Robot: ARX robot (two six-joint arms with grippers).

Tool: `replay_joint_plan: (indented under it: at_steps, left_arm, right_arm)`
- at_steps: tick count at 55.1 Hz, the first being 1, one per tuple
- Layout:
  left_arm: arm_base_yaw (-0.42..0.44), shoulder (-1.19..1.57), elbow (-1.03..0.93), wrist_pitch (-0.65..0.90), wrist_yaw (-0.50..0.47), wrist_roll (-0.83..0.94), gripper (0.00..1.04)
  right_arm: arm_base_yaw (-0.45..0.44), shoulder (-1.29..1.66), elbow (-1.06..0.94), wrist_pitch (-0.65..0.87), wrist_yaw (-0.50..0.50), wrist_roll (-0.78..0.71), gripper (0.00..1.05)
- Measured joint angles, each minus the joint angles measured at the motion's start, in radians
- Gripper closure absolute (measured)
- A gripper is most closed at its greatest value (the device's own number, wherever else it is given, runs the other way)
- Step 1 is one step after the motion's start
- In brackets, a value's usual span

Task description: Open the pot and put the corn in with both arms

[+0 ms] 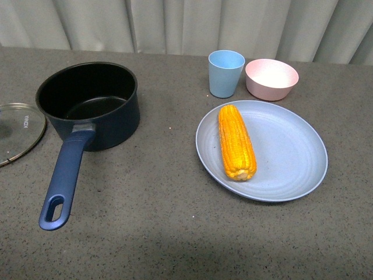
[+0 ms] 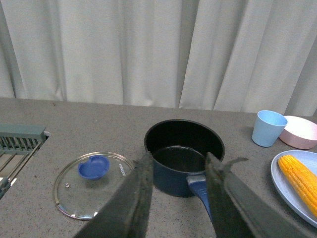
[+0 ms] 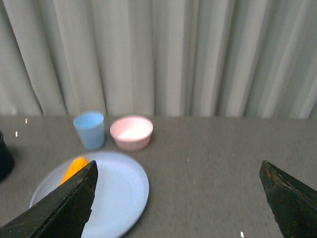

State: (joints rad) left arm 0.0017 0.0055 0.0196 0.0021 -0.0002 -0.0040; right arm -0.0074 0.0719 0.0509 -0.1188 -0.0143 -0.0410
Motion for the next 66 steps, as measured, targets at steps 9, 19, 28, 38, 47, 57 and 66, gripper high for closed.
replay_joint_plan:
  at_steps: [9, 19, 28, 38, 47, 57, 66]
  left_arm:
    - [0.000, -0.001, 0.000, 0.000, 0.000, 0.000, 0.36]
    - [0.000, -0.001, 0.000, 0.000, 0.000, 0.000, 0.07]
    - [0.000, -0.001, 0.000, 0.000, 0.000, 0.000, 0.06]
    - [0.000, -0.001, 0.000, 0.000, 0.000, 0.000, 0.06]
    - [0.000, -0.001, 0.000, 0.000, 0.000, 0.000, 0.06]
    - [0.000, -0.001, 0.000, 0.000, 0.000, 0.000, 0.06]
    - [0.000, -0.001, 0.000, 0.000, 0.000, 0.000, 0.06]
  right_arm:
    - [0.013, 0.301, 0.048, 0.111, -0.007, -0.008, 0.09]
    - [0.076, 0.745, 0.168, 0.360, -0.020, 0.045, 0.09]
    - [0.162, 1.145, 0.334, 0.406, -0.013, 0.113, 0.09]
    - [0.276, 1.538, 0.612, 0.305, 0.011, 0.232, 0.09]
    - [0.353, 1.746, 0.824, 0.154, 0.059, 0.293, 0.09]
    - [0.393, 1.880, 0.967, 0.066, 0.047, 0.337, 0.09]
    - [0.401, 1.946, 1.029, 0.024, 0.068, 0.352, 0.09]
